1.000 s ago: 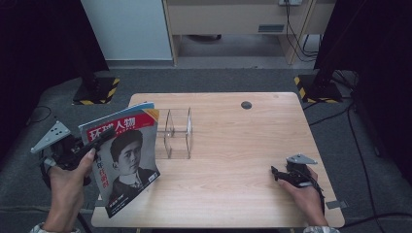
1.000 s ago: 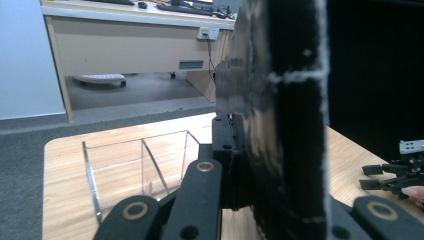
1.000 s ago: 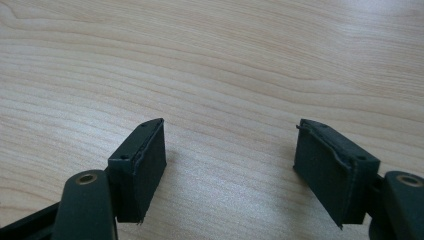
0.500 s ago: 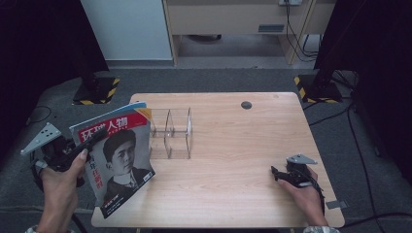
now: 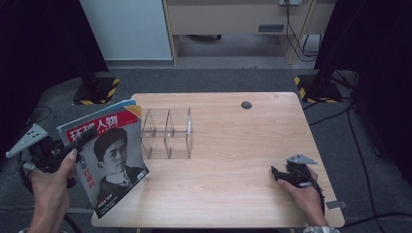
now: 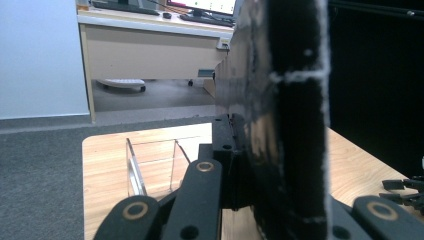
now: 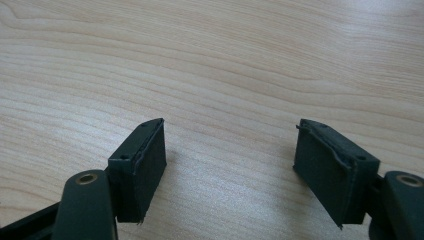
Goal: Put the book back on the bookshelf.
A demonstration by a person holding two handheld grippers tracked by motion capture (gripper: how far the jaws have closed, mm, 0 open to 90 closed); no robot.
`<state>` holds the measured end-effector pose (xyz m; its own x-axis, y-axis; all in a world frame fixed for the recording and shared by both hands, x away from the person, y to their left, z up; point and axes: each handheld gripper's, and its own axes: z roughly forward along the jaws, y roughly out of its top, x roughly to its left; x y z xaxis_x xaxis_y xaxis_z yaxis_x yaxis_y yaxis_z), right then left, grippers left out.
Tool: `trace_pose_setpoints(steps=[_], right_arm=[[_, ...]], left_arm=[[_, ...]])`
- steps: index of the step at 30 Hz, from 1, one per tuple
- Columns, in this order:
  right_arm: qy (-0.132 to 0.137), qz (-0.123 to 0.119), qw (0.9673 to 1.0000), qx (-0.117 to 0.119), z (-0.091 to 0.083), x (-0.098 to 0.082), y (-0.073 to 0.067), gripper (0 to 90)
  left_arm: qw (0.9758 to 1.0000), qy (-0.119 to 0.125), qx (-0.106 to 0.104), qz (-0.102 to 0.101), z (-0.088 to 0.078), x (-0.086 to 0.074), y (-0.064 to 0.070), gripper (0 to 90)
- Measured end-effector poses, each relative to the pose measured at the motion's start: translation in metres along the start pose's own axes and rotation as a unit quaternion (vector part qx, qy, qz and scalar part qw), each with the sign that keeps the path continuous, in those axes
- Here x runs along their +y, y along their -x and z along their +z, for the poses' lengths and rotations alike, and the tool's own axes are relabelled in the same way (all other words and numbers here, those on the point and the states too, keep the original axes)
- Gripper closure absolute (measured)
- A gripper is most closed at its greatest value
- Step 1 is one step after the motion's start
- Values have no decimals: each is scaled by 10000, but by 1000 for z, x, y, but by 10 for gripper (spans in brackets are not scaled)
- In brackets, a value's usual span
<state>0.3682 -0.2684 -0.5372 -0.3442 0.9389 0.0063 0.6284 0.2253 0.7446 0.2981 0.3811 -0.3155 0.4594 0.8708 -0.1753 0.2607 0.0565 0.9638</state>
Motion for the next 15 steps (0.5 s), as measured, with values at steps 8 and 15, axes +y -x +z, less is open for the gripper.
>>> trace_pose_setpoints(steps=[8, 15], right_arm=[[-1, -4, 10000, 3, 0, 0, 0, 287], [2, 34, 10000, -6, 0, 0, -1, 288]], left_arm=[[10000, 32, 93, 4, -7, 2, -4, 866], [9997, 105, 204, -32, -9, 7, -11, 866]])
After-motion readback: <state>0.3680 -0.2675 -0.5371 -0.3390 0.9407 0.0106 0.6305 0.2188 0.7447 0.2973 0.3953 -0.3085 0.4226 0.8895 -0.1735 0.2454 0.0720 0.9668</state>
